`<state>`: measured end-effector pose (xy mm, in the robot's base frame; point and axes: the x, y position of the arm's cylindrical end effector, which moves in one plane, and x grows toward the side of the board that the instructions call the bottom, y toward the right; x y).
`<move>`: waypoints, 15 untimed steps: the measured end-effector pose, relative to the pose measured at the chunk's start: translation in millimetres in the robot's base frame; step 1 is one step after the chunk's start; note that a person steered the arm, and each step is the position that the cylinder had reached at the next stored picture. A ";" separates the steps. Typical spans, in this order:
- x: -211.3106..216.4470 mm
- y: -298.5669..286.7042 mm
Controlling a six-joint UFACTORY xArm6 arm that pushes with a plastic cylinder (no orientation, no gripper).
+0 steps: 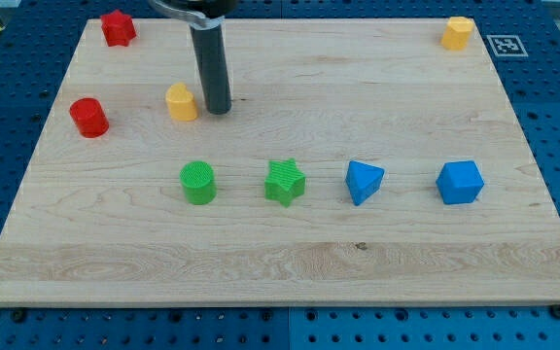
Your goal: Move the yellow heart closer to the red circle
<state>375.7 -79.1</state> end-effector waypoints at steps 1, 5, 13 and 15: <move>0.5 0.9; 5.2 -63.7; 0.0 -94.6; -13.9 -118.3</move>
<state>361.8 -197.4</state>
